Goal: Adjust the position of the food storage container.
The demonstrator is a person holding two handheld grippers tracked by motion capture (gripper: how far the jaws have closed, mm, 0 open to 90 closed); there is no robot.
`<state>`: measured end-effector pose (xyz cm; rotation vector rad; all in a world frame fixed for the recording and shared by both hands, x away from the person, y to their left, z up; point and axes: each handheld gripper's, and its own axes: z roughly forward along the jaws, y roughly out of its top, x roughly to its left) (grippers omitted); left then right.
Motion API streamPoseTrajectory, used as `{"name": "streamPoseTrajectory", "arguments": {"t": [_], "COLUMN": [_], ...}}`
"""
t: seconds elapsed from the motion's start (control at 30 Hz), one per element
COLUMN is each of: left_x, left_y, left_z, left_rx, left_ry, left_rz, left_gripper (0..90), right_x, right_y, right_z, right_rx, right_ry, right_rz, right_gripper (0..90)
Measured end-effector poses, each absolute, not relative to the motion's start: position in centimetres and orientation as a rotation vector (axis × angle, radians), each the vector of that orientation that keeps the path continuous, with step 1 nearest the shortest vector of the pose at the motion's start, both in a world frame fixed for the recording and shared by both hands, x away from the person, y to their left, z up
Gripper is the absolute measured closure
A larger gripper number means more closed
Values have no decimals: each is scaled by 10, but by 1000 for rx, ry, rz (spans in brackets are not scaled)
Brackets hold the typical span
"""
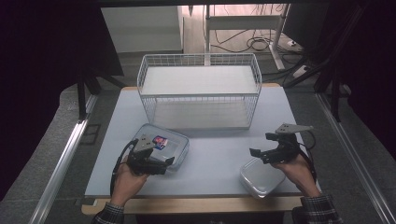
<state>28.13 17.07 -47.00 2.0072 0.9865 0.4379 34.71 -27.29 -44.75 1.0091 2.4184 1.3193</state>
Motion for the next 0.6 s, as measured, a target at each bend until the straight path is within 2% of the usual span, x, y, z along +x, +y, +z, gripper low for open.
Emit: {"name": "streamPoseTrajectory", "arguments": {"t": [0.1,0.23,0.3,0.33,0.5,0.53,0.6], "left_x": [281,282,282,282,280,279,277], "left_y": [171,172,173,173,174,174,174], "left_z": [-471,-472,-473,-474,-470,-469,-467], "left_rx": [2002,1994,1998,2003,1995,1993,1984], "left_ry": [974,966,965,960,956,957,949], "left_rz": [454,410,414,428,426,417,413], "left_gripper": [101,101,98,92,90,102,103], "right_x": [343,338,337,336,333,330,329], "right_y": [-264,-256,-255,-254,-254,-254,-253], "right_z": [-453,-455,-454,-453,-452,-451,-450], "right_rx": [966,921,920,921,919,909,906], "right_ry": [2455,2479,2473,2467,2472,2481,2481], "right_rz": [1232,1169,1171,1178,1218,1225,1221], "right_gripper": [18,112,134,176,236,283,295]}}
